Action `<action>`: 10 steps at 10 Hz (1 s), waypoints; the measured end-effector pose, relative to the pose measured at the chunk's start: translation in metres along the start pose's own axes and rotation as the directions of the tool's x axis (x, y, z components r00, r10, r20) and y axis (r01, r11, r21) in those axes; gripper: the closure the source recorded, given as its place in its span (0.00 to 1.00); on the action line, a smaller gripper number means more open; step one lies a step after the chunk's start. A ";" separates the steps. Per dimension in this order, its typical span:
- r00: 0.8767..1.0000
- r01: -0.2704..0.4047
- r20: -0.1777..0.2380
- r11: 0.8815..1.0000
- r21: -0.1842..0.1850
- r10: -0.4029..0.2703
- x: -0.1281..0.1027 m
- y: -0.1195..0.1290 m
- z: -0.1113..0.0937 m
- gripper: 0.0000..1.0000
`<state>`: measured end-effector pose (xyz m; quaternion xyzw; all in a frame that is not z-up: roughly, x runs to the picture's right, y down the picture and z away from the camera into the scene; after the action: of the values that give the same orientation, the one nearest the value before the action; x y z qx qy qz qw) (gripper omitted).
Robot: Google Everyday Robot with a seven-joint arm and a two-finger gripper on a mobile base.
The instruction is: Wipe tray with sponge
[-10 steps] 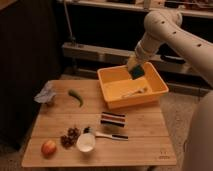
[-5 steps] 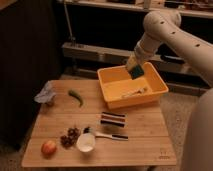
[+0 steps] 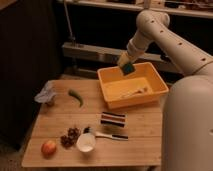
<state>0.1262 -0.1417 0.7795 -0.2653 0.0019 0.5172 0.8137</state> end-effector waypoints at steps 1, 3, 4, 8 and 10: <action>1.000 -0.002 -0.006 1.000 -0.007 0.002 0.000 -0.004 0.009 1.00; 1.000 -0.003 -0.016 1.000 -0.017 0.003 -0.001 -0.013 0.020 1.00; 1.000 -0.003 -0.026 1.000 -0.019 0.003 -0.002 -0.016 0.026 1.00; 0.997 -0.029 -0.079 0.999 -0.027 0.027 0.012 -0.028 0.055 1.00; 0.994 -0.047 -0.104 0.998 -0.028 0.044 0.030 -0.035 0.071 1.00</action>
<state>0.1507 -0.0966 0.8477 -0.3041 0.0422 0.5211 0.7964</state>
